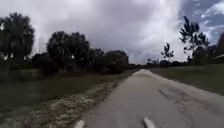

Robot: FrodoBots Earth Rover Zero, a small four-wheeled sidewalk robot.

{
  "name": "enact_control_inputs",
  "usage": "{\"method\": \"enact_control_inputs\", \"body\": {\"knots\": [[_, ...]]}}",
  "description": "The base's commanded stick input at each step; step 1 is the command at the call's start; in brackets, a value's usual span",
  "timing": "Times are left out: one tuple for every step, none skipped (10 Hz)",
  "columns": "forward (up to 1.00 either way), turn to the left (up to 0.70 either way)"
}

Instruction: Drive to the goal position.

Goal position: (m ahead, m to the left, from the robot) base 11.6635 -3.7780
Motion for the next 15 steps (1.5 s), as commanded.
{"method": "enact_control_inputs", "body": {"knots": [[0.85,0.00],[0.85,0.00],[0.85,0.00],[0.85,0.00],[0.85,0.00],[0.85,0.00],[0.85,0.00],[0.85,0.00],[0.85,-0.01],[0.85,-0.14],[0.85,-0.27],[0.85,-0.34],[0.85,-0.34],[0.85,-0.34],[0.85,-0.34]]}}
